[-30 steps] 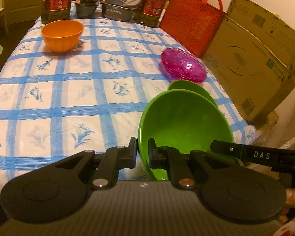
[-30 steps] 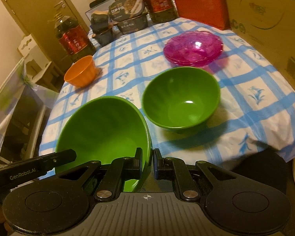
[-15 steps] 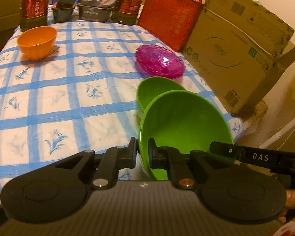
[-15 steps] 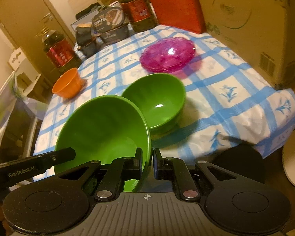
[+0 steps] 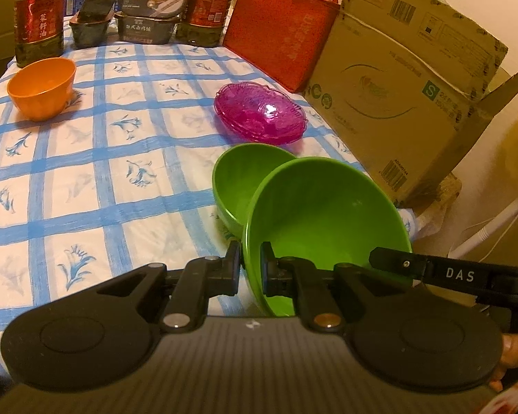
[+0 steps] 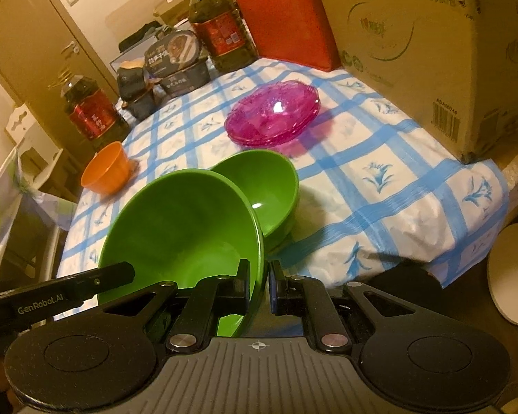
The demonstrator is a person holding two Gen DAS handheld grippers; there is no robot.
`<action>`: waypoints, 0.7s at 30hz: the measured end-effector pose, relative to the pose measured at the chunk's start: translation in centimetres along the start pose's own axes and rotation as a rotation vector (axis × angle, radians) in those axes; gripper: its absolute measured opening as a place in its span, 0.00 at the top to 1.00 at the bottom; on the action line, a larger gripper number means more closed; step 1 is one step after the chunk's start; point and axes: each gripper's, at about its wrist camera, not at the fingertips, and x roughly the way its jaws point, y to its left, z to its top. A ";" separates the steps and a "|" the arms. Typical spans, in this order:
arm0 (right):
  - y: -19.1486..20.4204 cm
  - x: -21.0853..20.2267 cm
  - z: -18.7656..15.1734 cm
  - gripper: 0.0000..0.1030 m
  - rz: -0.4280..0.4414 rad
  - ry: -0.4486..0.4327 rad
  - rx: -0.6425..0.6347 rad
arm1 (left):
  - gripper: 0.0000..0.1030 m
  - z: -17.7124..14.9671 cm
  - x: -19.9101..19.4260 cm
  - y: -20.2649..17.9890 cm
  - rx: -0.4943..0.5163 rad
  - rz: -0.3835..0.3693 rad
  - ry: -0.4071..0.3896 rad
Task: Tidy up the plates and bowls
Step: 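Lower the large green bowl onto the smaller green bowl and open both tools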
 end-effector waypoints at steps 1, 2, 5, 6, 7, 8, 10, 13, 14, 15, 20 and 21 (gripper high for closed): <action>-0.1 0.0 0.2 0.90 -0.001 -0.001 -0.001 | 0.91 0.2 0.1 -0.1 0.000 0.000 -0.002; 0.0 0.1 0.3 0.90 -0.002 -0.001 -0.002 | 0.91 0.3 0.2 -0.1 0.000 0.000 -0.003; -0.2 0.3 0.9 0.90 -0.003 -0.003 0.000 | 0.91 0.9 0.6 -0.2 0.001 0.000 -0.008; -0.2 0.4 1.1 0.90 -0.001 -0.006 0.002 | 0.91 1.2 0.7 -0.2 -0.001 0.000 -0.011; -0.3 0.4 1.3 0.90 0.000 -0.009 0.005 | 0.91 1.4 0.8 -0.2 -0.004 -0.001 -0.014; -0.2 0.5 1.7 0.90 0.001 -0.015 0.004 | 0.91 1.7 0.9 -0.1 -0.006 -0.001 -0.017; -0.1 0.9 2.3 0.90 0.002 -0.024 -0.001 | 0.91 2.3 1.3 -0.1 -0.007 0.002 -0.023; 0.0 1.8 3.5 0.89 0.002 -0.026 -0.008 | 0.91 3.3 2.1 0.1 -0.006 0.010 -0.030; -0.1 2.2 3.9 0.89 0.003 -0.024 -0.010 | 0.91 3.7 2.5 0.2 -0.008 0.013 -0.030; -0.1 2.6 4.4 0.89 0.002 -0.021 -0.015 | 0.91 4.1 2.9 0.4 -0.010 0.015 -0.030; -0.4 4.9 6.3 0.89 -0.005 -0.007 -0.033 | 0.91 6.0 5.1 1.1 -0.023 0.027 -0.020; -0.4 5.4 6.7 0.89 -0.009 -0.005 -0.036 | 0.91 6.3 5.6 1.2 -0.026 0.028 -0.014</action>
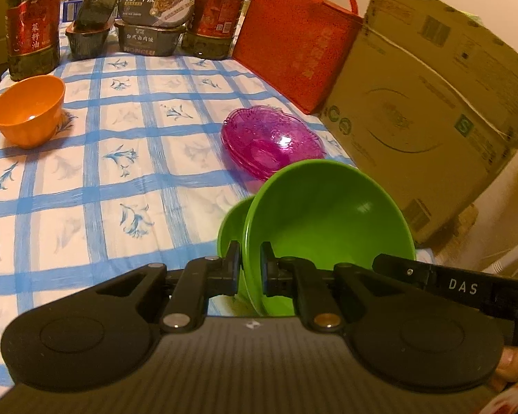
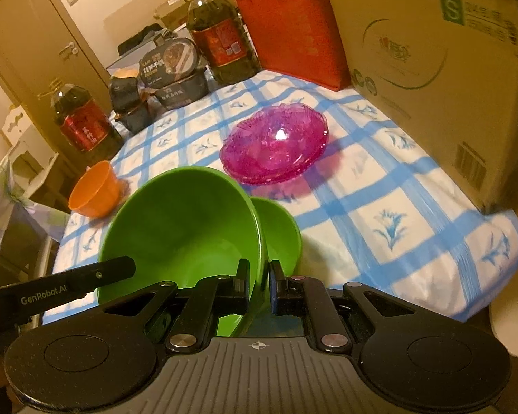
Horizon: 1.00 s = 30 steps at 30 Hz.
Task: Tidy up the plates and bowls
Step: 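Lower the large green bowl onto the smaller green bowl and open both tools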
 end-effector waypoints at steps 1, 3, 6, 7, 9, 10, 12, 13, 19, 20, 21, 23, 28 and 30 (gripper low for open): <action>0.0 0.4 0.2 0.89 -0.003 0.002 -0.003 | 0.91 0.3 0.5 0.1 -0.002 0.001 0.005; -0.3 1.4 0.8 0.89 -0.008 0.010 -0.004 | 0.91 0.7 1.5 0.3 -0.003 0.005 0.016; -0.6 2.7 1.3 0.90 -0.016 0.028 -0.007 | 0.91 1.2 3.1 0.5 -0.008 0.010 0.039; -0.8 3.1 1.4 0.90 -0.019 0.035 -0.007 | 0.91 1.3 3.5 0.7 -0.008 0.011 0.046; -1.0 3.9 1.5 0.90 -0.023 0.045 -0.006 | 0.91 1.3 4.4 0.9 -0.010 0.016 0.060; -1.1 4.2 1.6 0.90 -0.025 0.049 -0.006 | 0.91 1.3 4.8 0.9 -0.009 0.019 0.067; -1.4 4.7 1.6 0.90 -0.026 0.057 -0.002 | 0.91 1.3 5.3 1.0 -0.008 0.026 0.076; -1.4 4.9 1.6 0.90 -0.026 0.059 -0.001 | 0.91 1.3 5.5 1.0 -0.004 0.028 0.078; -2.0 5.8 1.2 0.90 -0.030 0.082 0.002 | 0.91 1.0 6.2 0.9 0.009 0.035 0.093; -2.0 5.8 1.1 0.90 -0.030 0.085 0.002 | 0.91 0.9 6.3 0.8 0.014 0.038 0.093; -2.0 6.0 1.1 0.90 -0.031 0.089 0.005 | 0.91 0.8 6.3 0.8 0.017 0.042 0.093; -2.0 6.2 0.9 0.90 -0.035 0.092 0.001 | 0.91 0.7 6.5 0.7 0.022 0.046 0.096; -1.6 6.4 0.9 0.90 -0.048 0.089 -0.029 | 0.91 0.5 6.9 0.9 0.018 0.055 0.100; -1.3 6.6 0.8 0.89 -0.057 0.089 -0.044 | 0.91 0.5 7.0 1.0 0.020 0.058 0.100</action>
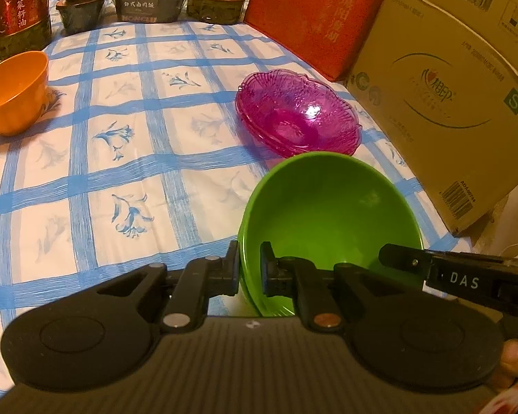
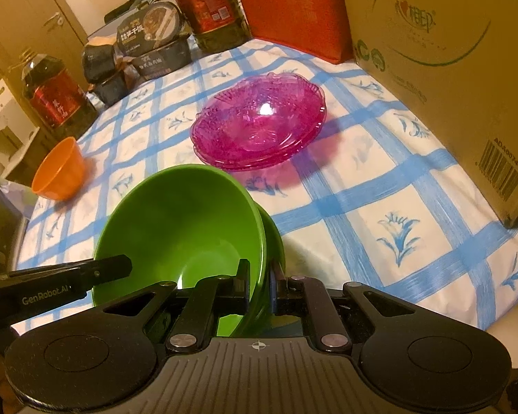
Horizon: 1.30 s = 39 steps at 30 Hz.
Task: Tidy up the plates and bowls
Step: 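Lower the large green bowl onto the smaller green bowl and open both tools, then move both tools away from the green bowls toward the orange bowl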
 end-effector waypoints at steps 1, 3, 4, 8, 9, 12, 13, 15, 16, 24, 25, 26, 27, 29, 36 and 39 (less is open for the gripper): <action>0.1 0.0 0.0 0.89 -0.003 -0.001 -0.002 | 0.91 0.0 0.0 0.0 0.000 0.000 0.000; 0.1 0.1 0.0 0.89 -0.006 -0.002 -0.002 | 0.91 0.0 0.1 0.0 0.002 0.003 0.000; 0.1 0.2 -0.1 0.89 -0.007 -0.003 -0.002 | 0.91 0.0 0.1 0.0 0.000 0.002 0.000; 0.2 0.3 -0.1 0.89 -0.004 -0.010 0.001 | 0.91 0.0 0.3 0.1 -0.005 -0.001 -0.001; 0.1 0.3 0.0 0.89 -0.003 -0.013 0.000 | 0.90 0.0 0.3 0.2 -0.011 -0.005 -0.001; -0.2 0.1 0.1 0.85 0.009 -0.039 0.012 | 0.88 0.1 0.1 0.7 -0.042 -0.028 -0.011; -0.2 -0.1 0.1 0.83 0.008 -0.054 0.012 | 0.85 0.2 0.0 0.8 -0.045 -0.027 -0.015; -0.2 -0.6 0.1 0.57 0.001 -0.086 0.005 | 0.83 0.2 -0.2 0.9 -0.054 -0.028 -0.023; -0.3 -0.7 0.1 0.52 0.008 -0.093 0.009 | 0.83 0.2 -0.3 1.0 -0.057 -0.028 -0.028; -1.8 -1.8 -0.1 0.50 0.020 -0.133 0.069 | 0.79 0.1 -1.8 1.8 -0.100 -0.041 -0.062; -1.9 -1.9 -0.1 0.50 0.023 -0.135 0.075 | 0.76 0.0 -2.0 2.0 -0.106 -0.041 -0.065; -2.1 -2.0 0.0 0.50 0.031 -0.139 0.084 | 0.72 0.0 -2.2 2.1 -0.111 -0.039 -0.068; -2.1 -2.1 0.0 0.50 0.037 -0.142 0.089 | 0.70 -0.1 -2.3 2.3 -0.114 -0.035 -0.072; -2.2 -2.5 0.0 0.50 0.040 -0.154 0.101 | 0.68 -0.3 -2.7 2.6 -0.123 -0.030 -0.078; -0.9 -3.8 -0.2 0.50 0.034 -0.178 0.096 | 0.58 -1.3 -4.2 4.7 -0.184 -0.011 -0.094; 0.3 -4.3 -0.5 0.50 0.041 -0.180 0.075 | 0.48 -2.0 -5.1 5.7 -0.199 0.007 -0.104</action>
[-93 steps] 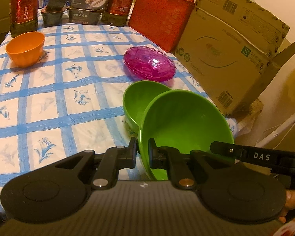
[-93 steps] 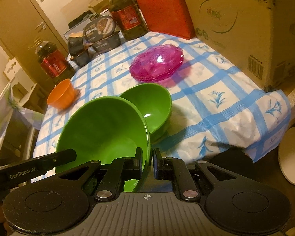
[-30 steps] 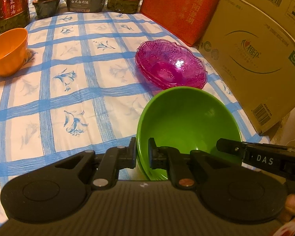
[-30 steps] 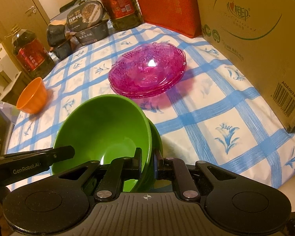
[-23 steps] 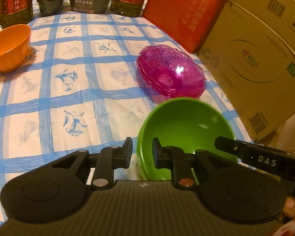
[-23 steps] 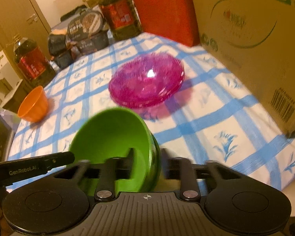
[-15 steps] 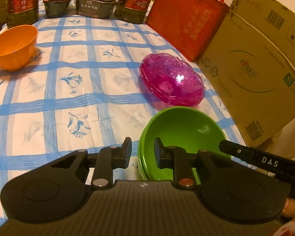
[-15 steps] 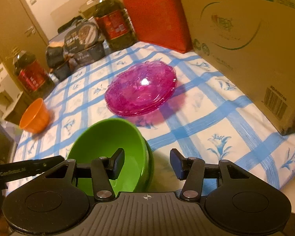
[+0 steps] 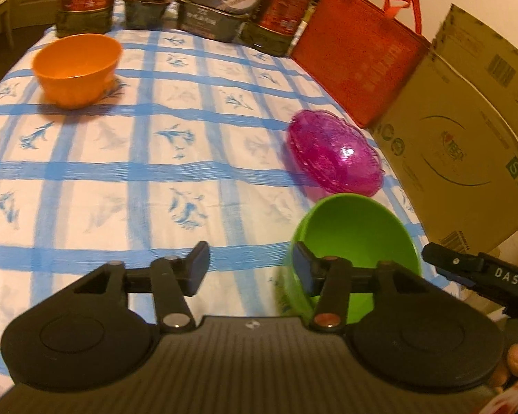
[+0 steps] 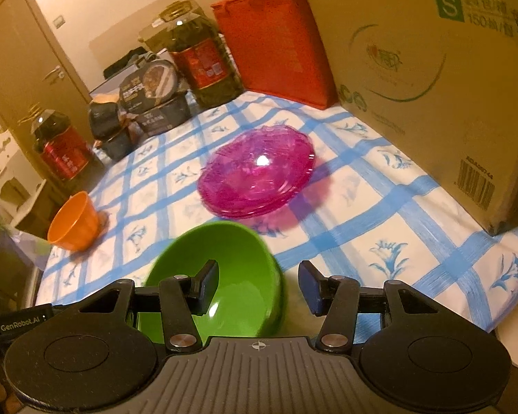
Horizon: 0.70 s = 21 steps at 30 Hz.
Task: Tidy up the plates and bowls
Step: 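Move both tools away from the green bowls toward the orange bowl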
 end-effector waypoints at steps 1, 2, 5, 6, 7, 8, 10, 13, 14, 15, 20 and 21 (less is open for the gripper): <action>0.5 -0.1 -0.1 0.50 0.007 0.000 -0.007 | 0.46 -0.2 -0.4 0.4 -0.007 0.007 -0.006; 1.1 -0.3 -0.2 0.50 0.017 0.001 -0.018 | 0.44 -0.3 -0.8 0.8 -0.011 0.012 -0.010; 2.9 -0.4 -0.6 0.44 0.044 0.014 -0.054 | 0.38 -0.8 -1.9 1.8 -0.022 0.042 -0.030; 3.7 -0.3 -0.8 0.40 0.055 0.019 -0.070 | 0.38 -0.9 -2.3 2.2 -0.024 0.053 -0.036; 4.5 -0.2 -1.1 0.38 0.064 0.023 -0.087 | 0.37 -1.1 -2.7 2.6 -0.028 0.066 -0.043; 5.3 -0.1 -1.4 0.35 0.074 0.030 -0.105 | 0.36 -1.2 -3.1 2.9 -0.029 0.082 -0.049; 6.7 0.2 -1.8 0.33 0.093 0.044 -0.130 | 0.33 -1.4 -3.8 3.6 -0.022 0.118 -0.064; 8.7 0.8 -2.7 0.32 0.119 0.068 -0.160 | 0.28 -1.9 -5.0 4.7 -0.026 0.146 -0.081; 9.4 1.0 -3.0 0.31 0.128 0.075 -0.171 | 0.26 -2.0 -5.4 5.0 -0.030 0.153 -0.086; 9.9 1.1 -3.3 0.31 0.135 0.081 -0.181 | 0.25 -2.1 -5.8 5.4 -0.036 0.160 -0.093; 11.9 1.5 -4.9 0.31 0.150 0.106 -0.226 | 0.22 -2.7 -6.9 7.0 -0.053 0.180 -0.104; 12.1 1.6 -5.3 0.30 0.152 0.112 -0.230 | 0.22 -2.9 -7.1 7.3 -0.056 0.183 -0.105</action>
